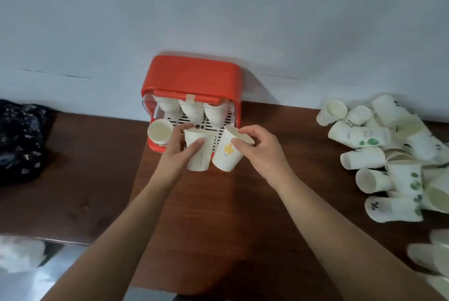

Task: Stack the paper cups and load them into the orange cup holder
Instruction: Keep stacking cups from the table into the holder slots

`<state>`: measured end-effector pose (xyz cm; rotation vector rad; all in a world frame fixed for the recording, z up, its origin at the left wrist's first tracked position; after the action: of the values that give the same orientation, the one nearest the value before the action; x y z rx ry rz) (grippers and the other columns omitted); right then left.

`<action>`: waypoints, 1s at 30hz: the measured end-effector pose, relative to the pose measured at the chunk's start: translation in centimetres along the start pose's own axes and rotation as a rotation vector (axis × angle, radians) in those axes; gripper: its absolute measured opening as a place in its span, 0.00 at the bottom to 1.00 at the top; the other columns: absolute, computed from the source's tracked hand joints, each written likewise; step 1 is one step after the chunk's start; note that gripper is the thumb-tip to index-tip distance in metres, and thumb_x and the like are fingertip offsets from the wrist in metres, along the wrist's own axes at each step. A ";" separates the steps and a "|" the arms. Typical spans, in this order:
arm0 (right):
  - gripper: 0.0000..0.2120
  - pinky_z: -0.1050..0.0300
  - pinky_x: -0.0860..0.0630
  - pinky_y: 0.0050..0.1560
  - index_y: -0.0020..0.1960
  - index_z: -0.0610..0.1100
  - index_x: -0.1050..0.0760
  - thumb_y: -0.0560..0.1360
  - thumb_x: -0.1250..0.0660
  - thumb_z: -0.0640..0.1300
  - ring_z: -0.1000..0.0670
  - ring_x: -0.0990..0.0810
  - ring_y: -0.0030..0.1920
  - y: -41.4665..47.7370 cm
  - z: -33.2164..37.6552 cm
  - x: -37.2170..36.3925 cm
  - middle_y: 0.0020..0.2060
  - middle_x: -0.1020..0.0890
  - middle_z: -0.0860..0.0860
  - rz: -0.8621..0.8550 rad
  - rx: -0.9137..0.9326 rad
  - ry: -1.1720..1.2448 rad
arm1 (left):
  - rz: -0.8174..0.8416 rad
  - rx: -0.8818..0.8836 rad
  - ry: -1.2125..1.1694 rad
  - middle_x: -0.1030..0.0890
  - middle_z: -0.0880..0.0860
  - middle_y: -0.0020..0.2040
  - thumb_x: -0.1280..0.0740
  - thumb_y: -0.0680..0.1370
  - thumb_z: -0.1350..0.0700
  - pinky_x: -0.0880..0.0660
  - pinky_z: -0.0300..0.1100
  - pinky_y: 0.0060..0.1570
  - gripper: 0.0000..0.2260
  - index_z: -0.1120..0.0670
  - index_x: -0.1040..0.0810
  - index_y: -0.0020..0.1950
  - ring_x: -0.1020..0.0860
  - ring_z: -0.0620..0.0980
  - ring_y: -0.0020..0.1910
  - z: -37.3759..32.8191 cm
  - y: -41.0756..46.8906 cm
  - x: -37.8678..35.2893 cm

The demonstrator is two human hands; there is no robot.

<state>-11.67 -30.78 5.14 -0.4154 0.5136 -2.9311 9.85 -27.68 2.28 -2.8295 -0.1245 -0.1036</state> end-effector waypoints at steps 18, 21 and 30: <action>0.20 0.70 0.25 0.38 0.61 0.50 0.24 0.71 0.23 0.43 0.56 0.22 0.56 2.3 1.3 -10.9 0.55 0.22 0.54 -0.081 -0.014 -0.046 | -0.192 -0.097 0.427 0.28 0.50 0.65 0.22 0.71 0.52 0.28 0.43 0.58 0.32 0.51 0.33 0.70 0.27 0.46 0.62 3.2 7.0 13.4; 0.27 0.61 0.22 0.51 0.64 0.50 0.25 0.68 0.22 0.48 0.54 0.22 0.59 3.4 0.5 -11.1 0.59 0.23 0.52 -0.127 -0.003 -0.113 | -0.172 -0.088 0.659 0.29 0.57 0.68 0.23 0.71 0.47 0.35 0.52 0.63 0.37 0.54 0.35 0.75 0.32 0.59 0.68 5.3 7.7 12.8; 0.30 0.57 0.24 0.61 0.66 0.50 0.28 0.67 0.22 0.52 0.54 0.25 0.61 5.4 3.8 -14.7 0.61 0.28 0.54 -0.120 0.157 -0.161 | 0.002 -0.048 0.686 0.25 0.52 0.67 0.31 0.75 0.48 0.34 0.52 0.69 0.31 0.45 0.36 0.77 0.31 0.55 0.69 7.4 9.3 14.3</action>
<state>3.93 -34.34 3.09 -0.6763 0.2431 -2.9882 25.43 -33.14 -6.35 -2.6658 0.0354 -1.0616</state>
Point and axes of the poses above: each hand's wrist, its own y-axis towards the middle knuckle, its own x-axis out of the back of the hand, z = x × y, the point moved 9 cm from there along y, towards the middle knuckle
